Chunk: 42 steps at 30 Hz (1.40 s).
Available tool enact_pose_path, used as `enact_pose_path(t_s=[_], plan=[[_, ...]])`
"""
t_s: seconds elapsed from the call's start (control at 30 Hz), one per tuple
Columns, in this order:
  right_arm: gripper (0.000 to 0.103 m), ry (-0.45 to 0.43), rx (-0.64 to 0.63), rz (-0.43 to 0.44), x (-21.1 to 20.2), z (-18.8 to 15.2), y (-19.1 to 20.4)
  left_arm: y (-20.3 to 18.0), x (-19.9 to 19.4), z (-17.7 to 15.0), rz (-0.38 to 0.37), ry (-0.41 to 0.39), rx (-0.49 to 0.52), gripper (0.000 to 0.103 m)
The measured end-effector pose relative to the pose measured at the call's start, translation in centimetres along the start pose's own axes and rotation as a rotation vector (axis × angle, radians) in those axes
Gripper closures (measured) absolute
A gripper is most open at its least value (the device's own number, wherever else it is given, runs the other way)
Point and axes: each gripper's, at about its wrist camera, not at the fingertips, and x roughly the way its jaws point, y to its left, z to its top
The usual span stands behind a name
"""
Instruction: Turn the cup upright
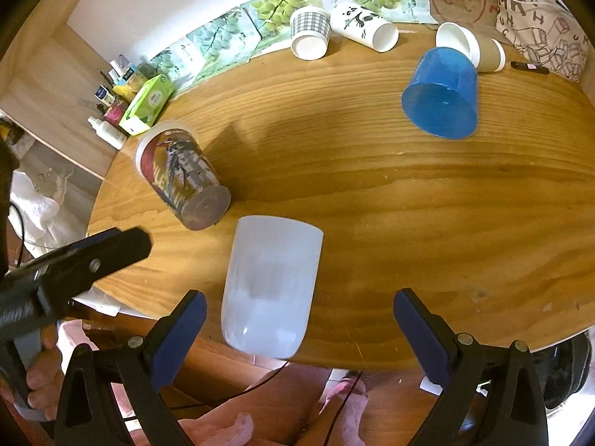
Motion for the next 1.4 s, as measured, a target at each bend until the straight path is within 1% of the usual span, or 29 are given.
enact_pose_path(t_s=[0.1,0.23,0.4,0.57,0.67,0.77,0.8,0.83,0.87,1.07,1.4], plan=[[0.002,0.006,0.008,-0.006,0.8,0.3,0.3,0.4,-0.4,-0.5,-0.004,-0.021,0.045,0.023],[0.002,0.019,0.020,-0.006,1.7,0.5,0.5,1.0,-0.7,-0.9,0.002,-0.028,0.083,0.023],[0.003,0.027,0.027,-0.016,2.7,1.0,1.2,2.3,-0.6,-1.0,0.005,-0.011,0.072,0.023],[0.009,0.040,0.030,-0.036,3.5,1.4,1.8,2.9,-0.9,-0.9,0.008,-0.016,0.077,0.023],[0.014,0.047,0.024,-0.056,3.9,1.5,2.0,3.2,-1.0,-0.8,-0.002,-0.017,0.073,0.023],[0.024,0.051,0.012,-0.075,4.2,1.6,2.3,3.5,-1.1,-0.7,-0.010,-0.017,0.077,0.023],[0.029,0.049,0.009,-0.080,4.2,1.6,2.4,3.5,-1.1,-0.7,-0.013,-0.018,0.079,0.023],[0.032,0.048,0.007,-0.085,4.2,1.6,2.4,3.4,-1.1,-0.7,-0.016,-0.017,0.082,0.023],[0.032,0.045,0.005,-0.088,4.2,1.6,2.5,3.4,-1.1,-0.6,-0.017,-0.018,0.086,0.023],[0.032,-0.013,-0.025,-0.115,3.6,1.7,3.1,3.3,-1.3,-0.1,-0.040,-0.026,0.107,0.023],[0.033,-0.172,-0.056,-0.130,1.1,1.7,3.1,3.0,-1.5,2.0,-0.067,-0.062,0.151,0.023]])
